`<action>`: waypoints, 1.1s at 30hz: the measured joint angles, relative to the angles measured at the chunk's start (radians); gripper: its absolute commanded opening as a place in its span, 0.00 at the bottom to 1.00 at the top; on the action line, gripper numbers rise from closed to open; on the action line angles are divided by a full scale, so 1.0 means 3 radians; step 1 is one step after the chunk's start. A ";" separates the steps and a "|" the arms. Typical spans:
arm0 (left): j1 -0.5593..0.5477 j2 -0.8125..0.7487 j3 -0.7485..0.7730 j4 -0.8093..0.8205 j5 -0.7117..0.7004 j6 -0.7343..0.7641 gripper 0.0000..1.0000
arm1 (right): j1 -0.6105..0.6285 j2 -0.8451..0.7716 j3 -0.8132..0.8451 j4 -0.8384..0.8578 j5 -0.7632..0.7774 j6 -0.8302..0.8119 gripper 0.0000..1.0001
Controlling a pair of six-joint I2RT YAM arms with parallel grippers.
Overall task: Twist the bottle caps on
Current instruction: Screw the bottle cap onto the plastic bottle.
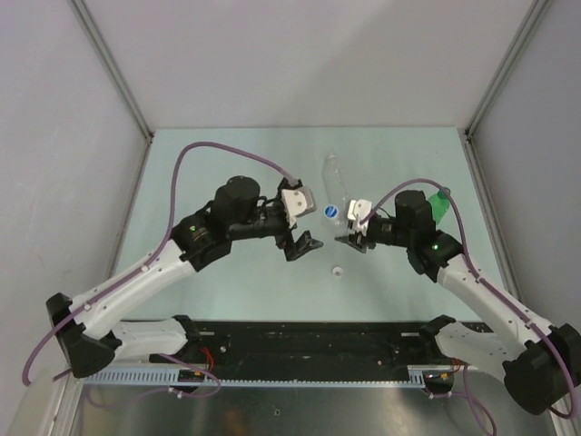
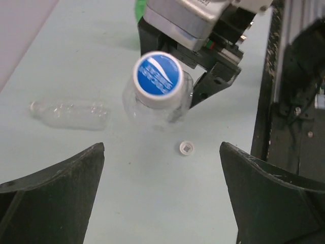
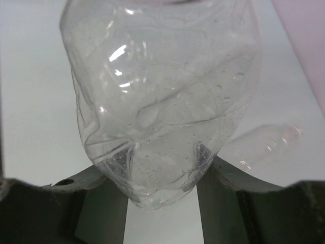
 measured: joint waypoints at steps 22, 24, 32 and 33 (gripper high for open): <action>0.0003 0.0476 0.0716 0.0170 -0.2267 -0.3157 0.86 | 0.0572 0.0439 -0.0244 0.1198 0.2870 0.0251 0.00; 0.0003 0.0581 0.0753 0.0137 -0.2271 -0.3234 0.82 | 0.0591 0.0441 -0.0244 0.1265 0.2956 0.0237 0.00; 0.0003 0.0907 0.0853 0.0032 -0.2216 -0.3415 0.62 | 0.0690 0.0516 -0.0244 0.1377 0.3190 0.0151 0.00; 0.0003 0.0916 0.0853 0.0027 -0.2205 -0.3424 0.59 | 0.0694 0.0526 -0.0244 0.1381 0.3209 0.0142 0.00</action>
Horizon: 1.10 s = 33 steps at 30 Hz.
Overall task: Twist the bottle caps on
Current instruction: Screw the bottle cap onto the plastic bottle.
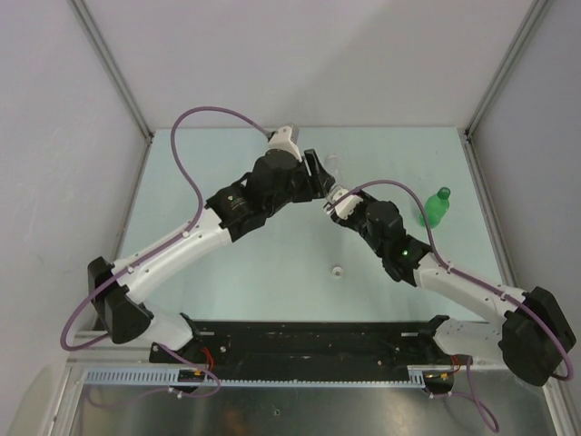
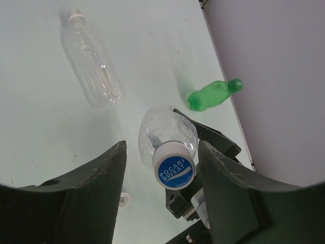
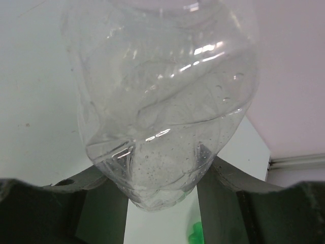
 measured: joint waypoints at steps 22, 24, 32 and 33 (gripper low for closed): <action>0.0014 0.0067 0.0031 0.0020 0.0366 0.0064 0.00 | -0.0009 0.0008 -0.0020 -0.0039 0.0066 0.0025 0.00; 0.0013 0.0060 0.0031 0.0019 0.0462 0.0287 0.00 | -0.0048 -0.0058 -0.0022 -0.0155 -0.0118 0.0056 0.00; 0.0039 -0.0121 -0.0086 0.0045 0.1361 0.1575 0.00 | -0.0402 -0.0448 -0.0025 -0.0758 -0.1545 0.0148 0.00; 0.0043 -0.0136 -0.0103 0.0043 0.1499 0.1723 0.00 | -0.0427 -0.0472 -0.0025 -0.0818 -0.1672 0.0144 0.00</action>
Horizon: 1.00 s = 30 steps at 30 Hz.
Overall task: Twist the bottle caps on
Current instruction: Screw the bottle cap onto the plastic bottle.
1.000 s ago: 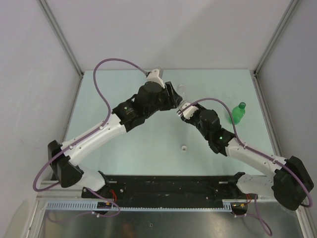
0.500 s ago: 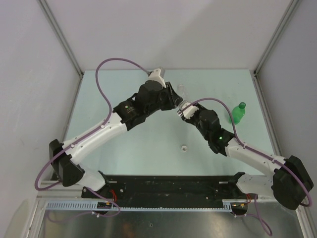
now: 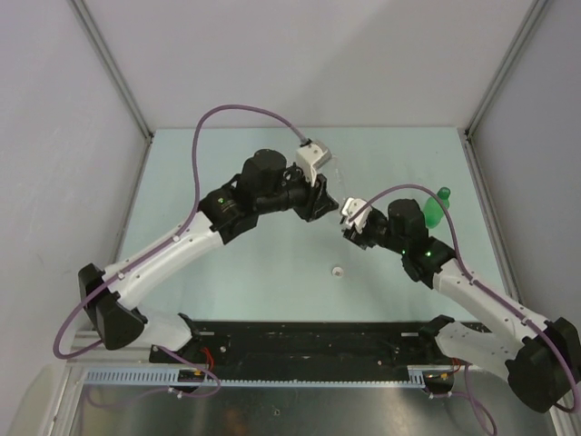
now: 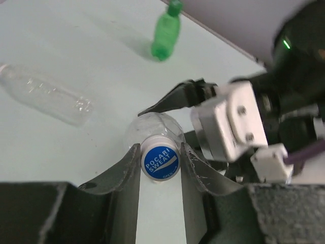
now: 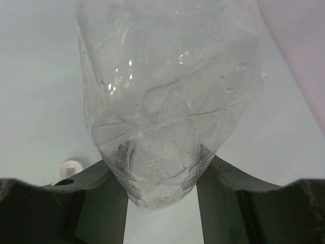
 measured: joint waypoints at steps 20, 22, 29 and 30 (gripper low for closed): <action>-0.0006 -0.0277 -0.0502 -0.0375 0.2366 0.3534 0.00 | -0.0175 -0.0010 0.0058 -0.1155 -0.2018 -0.0847 0.00; -0.0020 -0.0268 -0.0502 -0.0473 0.2445 0.3746 0.00 | -0.0174 0.0011 0.0093 -0.1303 -0.2064 -0.1007 0.00; -0.0083 -0.0188 -0.0464 -0.0793 0.2525 0.4107 0.53 | -0.0088 0.0103 0.0207 -0.1740 -0.2052 -0.1363 0.00; -0.0085 -0.0172 -0.0436 -0.0837 0.2524 0.4103 0.70 | -0.0076 0.0106 0.0215 -0.1771 -0.2047 -0.1371 0.00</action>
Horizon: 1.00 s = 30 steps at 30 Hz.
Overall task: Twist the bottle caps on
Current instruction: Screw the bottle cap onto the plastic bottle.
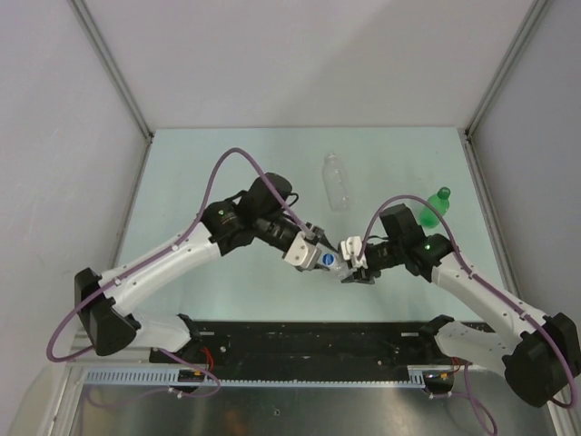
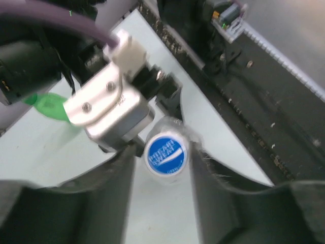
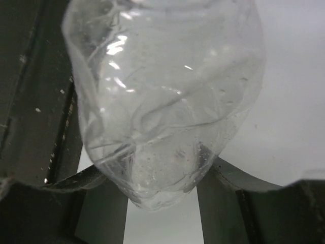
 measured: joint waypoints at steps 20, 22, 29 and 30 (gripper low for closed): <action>0.0033 -0.0159 -0.0141 0.0291 -0.1231 -0.1389 1.00 | 0.0098 -0.0214 0.0317 0.0336 -0.0009 -0.0039 0.00; 0.0038 -0.0304 -0.0312 0.0534 -0.1592 -0.1720 0.99 | 0.0062 -0.0198 0.0317 0.0478 0.0136 0.0123 0.00; 0.0120 -0.0821 -0.0716 0.1171 -0.3000 -0.3025 0.99 | 0.0071 -0.0095 0.0203 0.1433 0.1095 0.1026 0.00; 0.0128 -0.0884 -0.0730 0.1197 -0.3129 -0.3173 0.99 | 0.0083 -0.0071 0.0174 0.1573 0.1298 0.1146 0.00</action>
